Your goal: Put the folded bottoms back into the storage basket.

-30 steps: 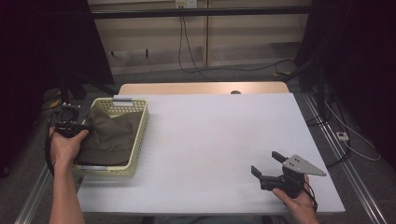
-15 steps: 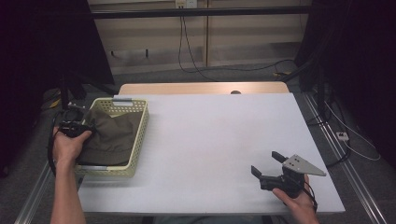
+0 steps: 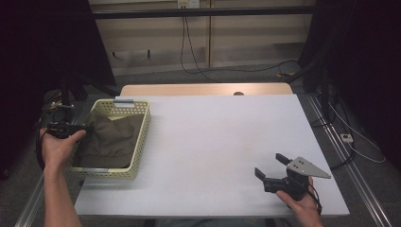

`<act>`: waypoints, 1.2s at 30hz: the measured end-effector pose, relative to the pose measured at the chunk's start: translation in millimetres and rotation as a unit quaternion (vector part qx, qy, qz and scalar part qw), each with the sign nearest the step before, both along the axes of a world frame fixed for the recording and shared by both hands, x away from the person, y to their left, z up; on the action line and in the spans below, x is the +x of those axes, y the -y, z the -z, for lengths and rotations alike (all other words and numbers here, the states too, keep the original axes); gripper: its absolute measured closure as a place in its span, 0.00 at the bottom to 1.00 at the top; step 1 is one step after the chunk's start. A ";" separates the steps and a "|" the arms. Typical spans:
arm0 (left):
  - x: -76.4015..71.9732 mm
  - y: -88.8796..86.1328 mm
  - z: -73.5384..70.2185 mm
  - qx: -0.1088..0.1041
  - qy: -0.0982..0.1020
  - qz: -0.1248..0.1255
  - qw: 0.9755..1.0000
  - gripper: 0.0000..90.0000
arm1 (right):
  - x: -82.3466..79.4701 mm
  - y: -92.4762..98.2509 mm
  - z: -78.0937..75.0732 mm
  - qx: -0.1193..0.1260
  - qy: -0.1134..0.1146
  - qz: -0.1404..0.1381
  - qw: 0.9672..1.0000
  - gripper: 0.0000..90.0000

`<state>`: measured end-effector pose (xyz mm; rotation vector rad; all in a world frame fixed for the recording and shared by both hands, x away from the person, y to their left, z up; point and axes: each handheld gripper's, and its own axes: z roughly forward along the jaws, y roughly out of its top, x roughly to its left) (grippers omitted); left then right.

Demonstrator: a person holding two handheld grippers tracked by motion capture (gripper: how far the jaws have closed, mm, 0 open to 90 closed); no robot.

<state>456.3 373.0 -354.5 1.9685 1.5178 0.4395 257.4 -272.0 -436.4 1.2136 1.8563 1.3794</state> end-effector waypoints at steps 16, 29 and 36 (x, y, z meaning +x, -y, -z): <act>27.2 35.9 38.4 0.062 -0.036 0.038 0.997 1.00 | 0.7 -0.8 0.4 -0.001 -0.001 -0.004 1.000 0.05; 40.6 44.8 58.2 0.146 -0.092 0.001 0.985 1.00 | 0.6 -0.7 0.5 0.000 -0.002 -0.003 1.000 0.05; 48.2 45.8 67.1 0.147 -0.107 -0.002 0.983 1.00 | 0.7 -1.4 0.8 0.000 -0.002 -0.005 1.000 0.05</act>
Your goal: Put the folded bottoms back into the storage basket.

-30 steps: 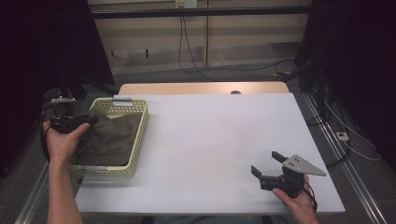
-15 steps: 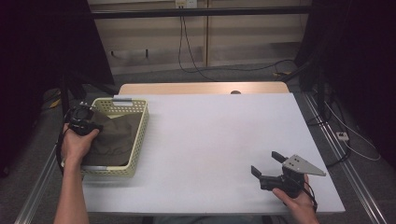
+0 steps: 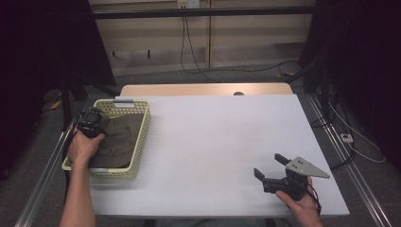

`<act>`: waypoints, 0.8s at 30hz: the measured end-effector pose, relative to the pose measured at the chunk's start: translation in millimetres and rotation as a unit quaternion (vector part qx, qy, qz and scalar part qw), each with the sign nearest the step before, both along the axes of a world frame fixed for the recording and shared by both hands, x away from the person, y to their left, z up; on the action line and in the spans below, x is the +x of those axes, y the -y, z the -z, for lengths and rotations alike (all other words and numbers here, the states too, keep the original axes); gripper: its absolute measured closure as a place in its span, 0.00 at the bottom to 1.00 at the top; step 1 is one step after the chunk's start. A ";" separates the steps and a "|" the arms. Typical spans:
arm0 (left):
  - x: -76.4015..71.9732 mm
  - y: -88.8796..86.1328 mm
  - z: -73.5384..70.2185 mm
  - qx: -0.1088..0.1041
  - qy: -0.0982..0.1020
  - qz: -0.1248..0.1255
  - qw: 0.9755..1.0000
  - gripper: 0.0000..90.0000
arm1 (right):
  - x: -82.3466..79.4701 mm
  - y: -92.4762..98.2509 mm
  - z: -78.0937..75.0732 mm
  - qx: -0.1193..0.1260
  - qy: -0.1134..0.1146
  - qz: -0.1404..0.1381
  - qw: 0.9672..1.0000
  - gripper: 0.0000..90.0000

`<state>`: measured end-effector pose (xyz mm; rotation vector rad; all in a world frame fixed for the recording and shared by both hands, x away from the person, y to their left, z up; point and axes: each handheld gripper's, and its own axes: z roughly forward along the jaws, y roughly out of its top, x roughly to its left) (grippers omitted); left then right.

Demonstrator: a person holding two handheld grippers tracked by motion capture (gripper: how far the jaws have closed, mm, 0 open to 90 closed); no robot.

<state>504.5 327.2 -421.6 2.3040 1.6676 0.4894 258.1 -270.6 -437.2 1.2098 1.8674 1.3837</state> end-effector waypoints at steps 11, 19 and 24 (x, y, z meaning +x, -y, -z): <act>3.0 1.3 4.5 -0.026 0.026 0.014 0.999 1.00 | 1.1 -1.7 0.2 -0.001 0.001 -0.003 1.000 0.05; 2.9 -5.0 5.4 -0.063 0.035 0.010 0.997 1.00 | 0.9 0.2 0.0 0.001 -0.001 -0.002 1.000 0.05; 1.6 -8.5 3.9 -0.096 0.037 0.012 0.995 1.00 | 1.3 -0.1 0.1 0.001 -0.001 -0.002 1.000 0.05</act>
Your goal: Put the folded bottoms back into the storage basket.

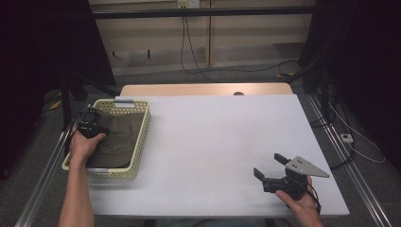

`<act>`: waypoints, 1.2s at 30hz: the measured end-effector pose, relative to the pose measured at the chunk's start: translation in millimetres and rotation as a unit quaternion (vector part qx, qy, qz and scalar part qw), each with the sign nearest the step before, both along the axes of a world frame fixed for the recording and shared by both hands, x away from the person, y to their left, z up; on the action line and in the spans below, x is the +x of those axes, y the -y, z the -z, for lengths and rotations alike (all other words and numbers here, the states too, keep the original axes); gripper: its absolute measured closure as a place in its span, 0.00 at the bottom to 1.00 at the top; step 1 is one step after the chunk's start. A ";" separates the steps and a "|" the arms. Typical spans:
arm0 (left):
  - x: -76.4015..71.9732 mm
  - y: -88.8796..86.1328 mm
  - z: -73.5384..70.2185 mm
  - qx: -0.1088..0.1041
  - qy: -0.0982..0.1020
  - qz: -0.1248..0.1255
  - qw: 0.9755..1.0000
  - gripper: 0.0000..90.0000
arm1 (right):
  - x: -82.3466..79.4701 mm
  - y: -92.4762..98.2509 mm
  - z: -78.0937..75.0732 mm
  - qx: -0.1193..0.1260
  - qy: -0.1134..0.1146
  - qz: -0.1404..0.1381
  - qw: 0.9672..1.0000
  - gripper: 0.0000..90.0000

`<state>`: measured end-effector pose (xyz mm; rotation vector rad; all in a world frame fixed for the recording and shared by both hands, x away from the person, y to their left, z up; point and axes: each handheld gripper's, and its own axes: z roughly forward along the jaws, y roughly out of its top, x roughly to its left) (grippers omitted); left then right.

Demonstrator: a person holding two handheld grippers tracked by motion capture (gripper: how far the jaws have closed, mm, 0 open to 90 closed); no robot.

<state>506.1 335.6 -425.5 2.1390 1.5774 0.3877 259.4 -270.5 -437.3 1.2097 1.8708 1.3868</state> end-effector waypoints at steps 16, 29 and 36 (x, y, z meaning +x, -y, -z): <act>-9.5 -5.4 -15.4 -0.069 0.072 0.029 0.995 0.87 | 0.3 2.0 0.3 0.004 0.000 0.000 1.000 0.05; -22.8 -20.1 -45.2 -0.106 0.172 -0.021 0.979 0.54 | 0.7 3.8 1.2 0.014 -0.007 0.003 1.000 0.05; -23.8 -20.2 -48.9 -0.101 0.192 -0.001 0.976 0.32 | 0.5 4.2 1.0 0.013 -0.006 0.005 1.000 0.05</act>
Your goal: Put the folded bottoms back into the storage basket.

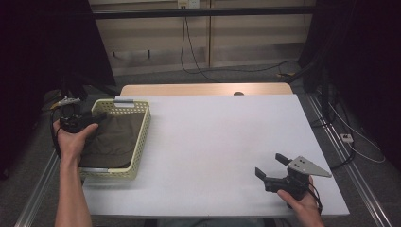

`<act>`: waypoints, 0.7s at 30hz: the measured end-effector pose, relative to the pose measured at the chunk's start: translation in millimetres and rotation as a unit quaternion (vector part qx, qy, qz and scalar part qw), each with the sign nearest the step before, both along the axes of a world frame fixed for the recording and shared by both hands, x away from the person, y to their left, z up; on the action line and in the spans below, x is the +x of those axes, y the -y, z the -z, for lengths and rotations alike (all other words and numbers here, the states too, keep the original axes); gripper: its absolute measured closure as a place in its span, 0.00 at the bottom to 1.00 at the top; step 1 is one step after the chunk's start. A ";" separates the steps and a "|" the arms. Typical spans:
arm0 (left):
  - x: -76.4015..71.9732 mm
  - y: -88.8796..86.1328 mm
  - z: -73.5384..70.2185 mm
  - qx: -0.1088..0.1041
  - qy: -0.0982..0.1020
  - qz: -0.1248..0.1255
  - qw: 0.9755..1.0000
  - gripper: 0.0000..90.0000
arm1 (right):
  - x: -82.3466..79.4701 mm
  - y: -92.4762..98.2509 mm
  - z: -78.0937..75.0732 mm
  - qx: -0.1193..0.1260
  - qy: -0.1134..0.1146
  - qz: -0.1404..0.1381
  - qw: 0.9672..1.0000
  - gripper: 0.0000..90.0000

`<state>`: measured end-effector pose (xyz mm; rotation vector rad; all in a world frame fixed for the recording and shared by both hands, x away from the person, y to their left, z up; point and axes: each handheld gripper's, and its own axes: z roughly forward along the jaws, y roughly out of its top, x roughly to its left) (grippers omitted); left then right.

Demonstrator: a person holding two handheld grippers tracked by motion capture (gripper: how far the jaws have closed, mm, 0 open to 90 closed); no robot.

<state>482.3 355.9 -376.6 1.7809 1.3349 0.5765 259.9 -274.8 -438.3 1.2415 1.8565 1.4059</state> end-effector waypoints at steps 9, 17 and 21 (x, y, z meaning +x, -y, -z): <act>-9.3 0.4 -10.5 -0.003 0.025 0.017 1.000 0.09 | -2.3 -2.7 -1.3 -0.010 0.003 0.009 1.000 0.06; -18.4 -8.0 -8.5 -0.075 0.021 0.016 0.997 0.06 | 0.2 -2.2 -1.0 -0.006 0.002 0.011 1.000 0.06; -25.6 -8.9 -15.1 -0.054 0.018 0.020 0.998 0.05 | 1.3 -2.6 -0.5 -0.006 0.000 0.007 1.000 0.06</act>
